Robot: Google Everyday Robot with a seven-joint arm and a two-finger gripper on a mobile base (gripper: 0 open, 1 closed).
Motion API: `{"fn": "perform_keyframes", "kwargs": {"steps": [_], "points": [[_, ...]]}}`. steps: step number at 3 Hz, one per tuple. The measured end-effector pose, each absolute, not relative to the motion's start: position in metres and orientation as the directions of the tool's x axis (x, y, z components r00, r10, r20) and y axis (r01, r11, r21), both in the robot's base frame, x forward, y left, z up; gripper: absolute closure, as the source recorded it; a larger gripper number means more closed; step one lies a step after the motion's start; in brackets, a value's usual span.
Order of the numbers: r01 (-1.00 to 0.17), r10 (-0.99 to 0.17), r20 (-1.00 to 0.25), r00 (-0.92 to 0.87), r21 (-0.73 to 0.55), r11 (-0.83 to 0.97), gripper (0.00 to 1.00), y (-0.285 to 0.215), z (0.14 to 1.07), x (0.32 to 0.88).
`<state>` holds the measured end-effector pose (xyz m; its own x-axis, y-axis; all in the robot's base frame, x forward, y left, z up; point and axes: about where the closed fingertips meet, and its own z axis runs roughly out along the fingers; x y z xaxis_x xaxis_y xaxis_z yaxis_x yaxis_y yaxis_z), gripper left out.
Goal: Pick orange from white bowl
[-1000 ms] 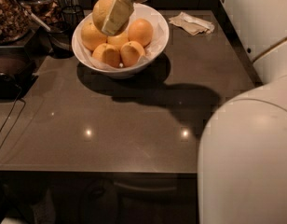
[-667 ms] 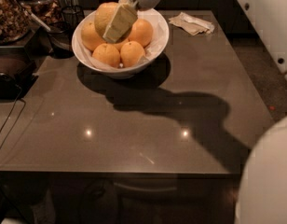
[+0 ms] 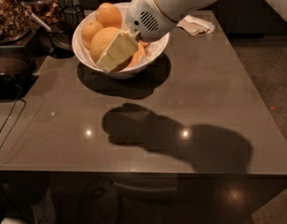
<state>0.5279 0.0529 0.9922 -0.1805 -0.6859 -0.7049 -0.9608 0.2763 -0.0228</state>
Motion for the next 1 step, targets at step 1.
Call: {"fn": "perform_keyframes", "kwargs": {"steps": [1], "points": [[-0.961,-0.689,-0.701,-0.183,-0.021,0.276,1.00,0.0527,0.9901,0.5256]]}}
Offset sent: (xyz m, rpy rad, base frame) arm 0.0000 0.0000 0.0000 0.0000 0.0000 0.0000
